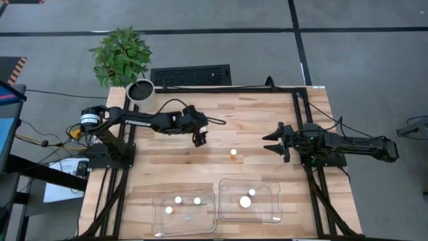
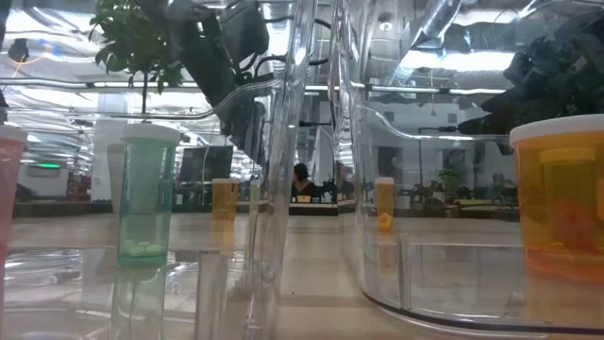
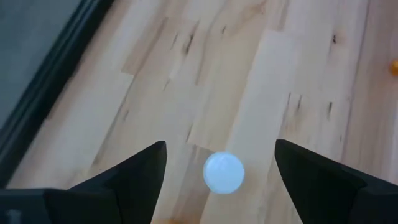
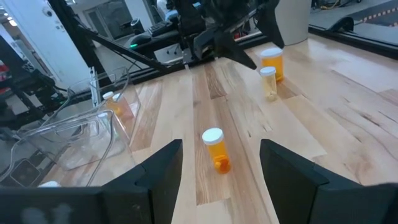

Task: Pick and place medicine bottles into bin by pill shape (circle, oval)
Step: Put the yellow tablet bottle into the left transparent bin

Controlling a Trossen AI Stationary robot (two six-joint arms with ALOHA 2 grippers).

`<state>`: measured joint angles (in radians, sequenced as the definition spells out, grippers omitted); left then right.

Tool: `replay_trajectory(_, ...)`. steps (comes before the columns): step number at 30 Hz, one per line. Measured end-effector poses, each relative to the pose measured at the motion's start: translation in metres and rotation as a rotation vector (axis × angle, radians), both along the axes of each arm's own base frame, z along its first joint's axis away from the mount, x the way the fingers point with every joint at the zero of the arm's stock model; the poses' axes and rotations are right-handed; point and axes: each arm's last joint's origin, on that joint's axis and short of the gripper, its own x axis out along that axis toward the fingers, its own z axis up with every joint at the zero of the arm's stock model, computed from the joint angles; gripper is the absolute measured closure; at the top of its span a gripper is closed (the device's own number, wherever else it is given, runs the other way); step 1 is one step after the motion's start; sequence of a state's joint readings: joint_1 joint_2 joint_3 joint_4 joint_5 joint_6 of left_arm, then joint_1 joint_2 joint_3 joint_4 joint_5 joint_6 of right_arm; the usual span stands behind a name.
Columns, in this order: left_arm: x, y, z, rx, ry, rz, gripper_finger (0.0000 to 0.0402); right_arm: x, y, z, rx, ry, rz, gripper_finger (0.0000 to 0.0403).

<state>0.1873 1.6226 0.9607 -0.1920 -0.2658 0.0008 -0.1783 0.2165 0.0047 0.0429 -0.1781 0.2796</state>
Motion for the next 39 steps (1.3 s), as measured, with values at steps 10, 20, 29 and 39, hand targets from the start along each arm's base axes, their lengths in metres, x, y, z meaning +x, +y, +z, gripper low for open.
replay_trajectory(10,-0.004,0.000,-0.009,-0.035,0.075,-0.004,0.0118,0.000,0.000,0.000,0.000,0.001,0.000,0.0178)
replay_trajectory(20,-0.002,0.002,-0.019,-0.042,0.112,-0.020,0.0118,0.000,0.000,0.000,0.000,0.001,0.000,0.0178)
replay_trajectory(29,0.002,0.003,-0.023,-0.038,0.101,-0.022,0.0118,0.000,0.000,0.000,0.000,0.001,0.000,0.0178)
replay_trajectory(39,0.001,0.005,-0.023,-0.071,0.092,-0.040,0.0182,0.000,0.000,0.000,0.000,0.001,0.000,0.0178)
